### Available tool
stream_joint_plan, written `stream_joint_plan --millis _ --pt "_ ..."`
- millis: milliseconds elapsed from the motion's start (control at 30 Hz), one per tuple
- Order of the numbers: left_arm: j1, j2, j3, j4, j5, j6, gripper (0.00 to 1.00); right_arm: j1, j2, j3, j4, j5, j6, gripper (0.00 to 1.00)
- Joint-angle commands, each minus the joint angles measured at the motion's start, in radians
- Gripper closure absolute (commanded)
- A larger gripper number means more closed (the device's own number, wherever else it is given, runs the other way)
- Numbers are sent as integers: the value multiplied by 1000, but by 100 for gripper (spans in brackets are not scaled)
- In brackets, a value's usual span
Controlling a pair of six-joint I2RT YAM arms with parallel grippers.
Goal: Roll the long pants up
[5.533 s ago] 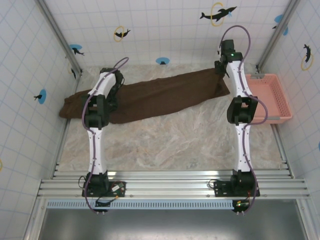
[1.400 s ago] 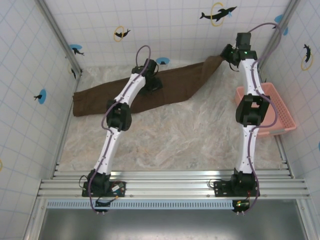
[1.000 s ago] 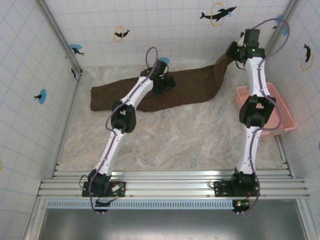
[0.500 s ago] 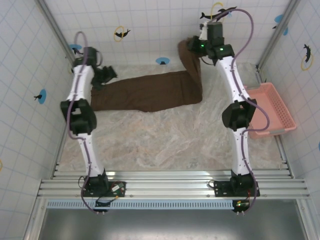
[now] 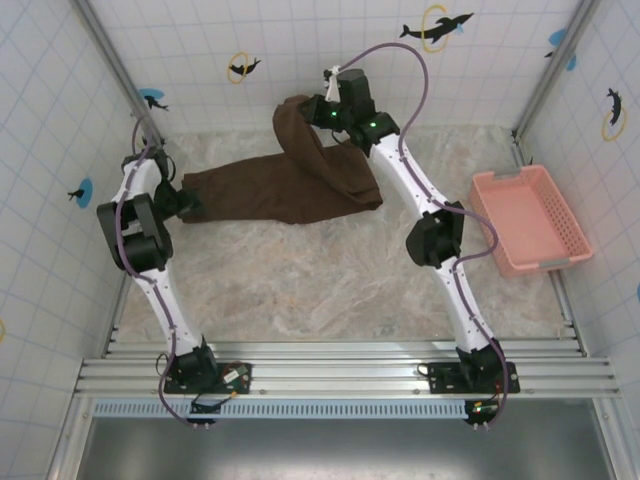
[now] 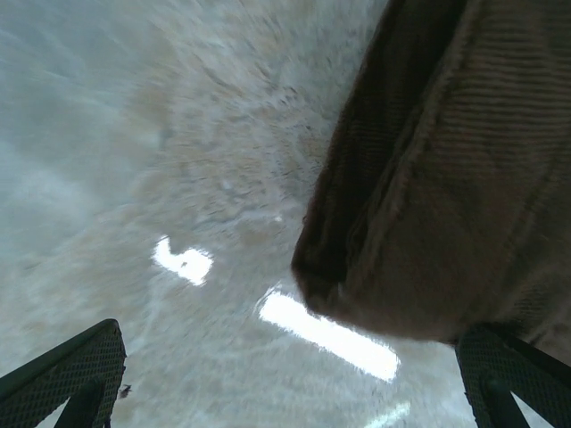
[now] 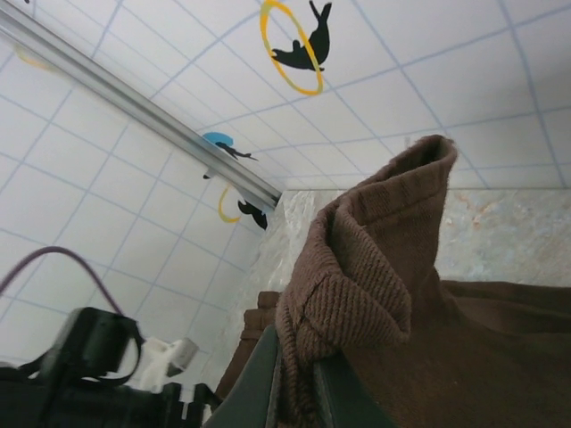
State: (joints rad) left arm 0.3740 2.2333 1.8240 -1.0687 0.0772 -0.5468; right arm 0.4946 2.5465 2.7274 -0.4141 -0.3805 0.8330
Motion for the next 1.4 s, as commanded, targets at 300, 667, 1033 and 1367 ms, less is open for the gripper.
stream_joint_plan --millis 300,667,1033,1367 --pt "-99 73 140 -29 167 56 3 22 -20 37 80 24 -12 92" --pt "-210 109 99 3 264 21 3 64 24 37 122 9 20 92" --pt "-150 7 167 -90 207 125 3 166 88 36 139 -26 29 91" --pt "46 -161 56 -88 164 170 3 222 199 36 274 -21 104 88"
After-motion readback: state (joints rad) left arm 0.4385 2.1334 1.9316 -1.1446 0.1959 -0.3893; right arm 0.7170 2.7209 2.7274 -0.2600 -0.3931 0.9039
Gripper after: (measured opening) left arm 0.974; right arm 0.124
